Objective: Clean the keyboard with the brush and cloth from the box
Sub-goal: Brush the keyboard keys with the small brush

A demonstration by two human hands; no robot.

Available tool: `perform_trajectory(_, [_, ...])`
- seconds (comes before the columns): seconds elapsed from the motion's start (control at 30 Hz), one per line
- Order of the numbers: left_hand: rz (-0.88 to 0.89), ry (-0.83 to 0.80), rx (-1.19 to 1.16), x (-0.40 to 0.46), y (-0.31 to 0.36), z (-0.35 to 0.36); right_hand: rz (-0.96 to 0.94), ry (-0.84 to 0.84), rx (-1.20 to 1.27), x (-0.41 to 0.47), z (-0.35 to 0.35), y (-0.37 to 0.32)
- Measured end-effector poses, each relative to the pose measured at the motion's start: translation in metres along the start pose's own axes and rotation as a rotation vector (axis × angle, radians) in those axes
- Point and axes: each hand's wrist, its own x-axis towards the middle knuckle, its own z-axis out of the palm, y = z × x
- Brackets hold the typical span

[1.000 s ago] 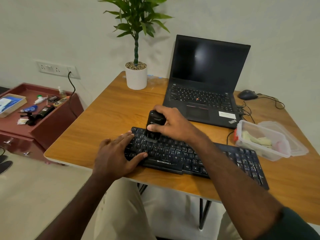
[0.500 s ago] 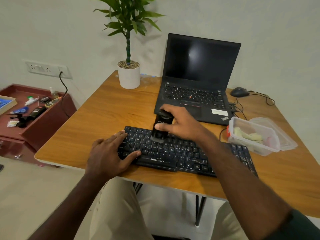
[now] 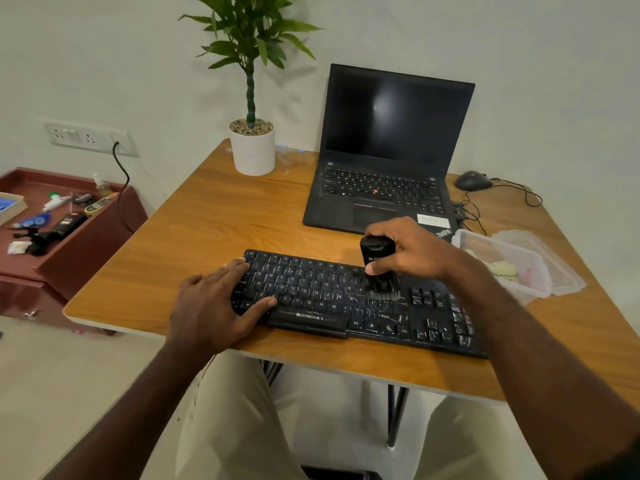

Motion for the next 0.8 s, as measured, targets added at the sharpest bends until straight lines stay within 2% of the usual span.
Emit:
perform_trajectory(0.17, [0.000, -0.007, -0.003, 0.000, 0.000, 0.000, -0.058, 0.034, 0.063, 0.006, 0.018, -0.007])
perform_trajectory(0.33, [0.008, -0.009, 0.005, 0.000, 0.000, 0.000, -0.173, 0.153, 0.199, 0.016, 0.035, -0.021])
perform_trajectory(0.6, [0.007, 0.007, 0.003, 0.000, 0.000, 0.000, -0.082, 0.031, 0.058, -0.018, 0.005, 0.011])
perform_trajectory(0.7, [-0.002, 0.006, -0.002, 0.001, 0.000, 0.000, -0.049, 0.063, 0.056, -0.031, -0.010, 0.022])
perform_trajectory(0.8, [-0.008, 0.007, -0.003, 0.000, 0.001, 0.000, -0.053, 0.121, 0.159, -0.032, -0.004, 0.024])
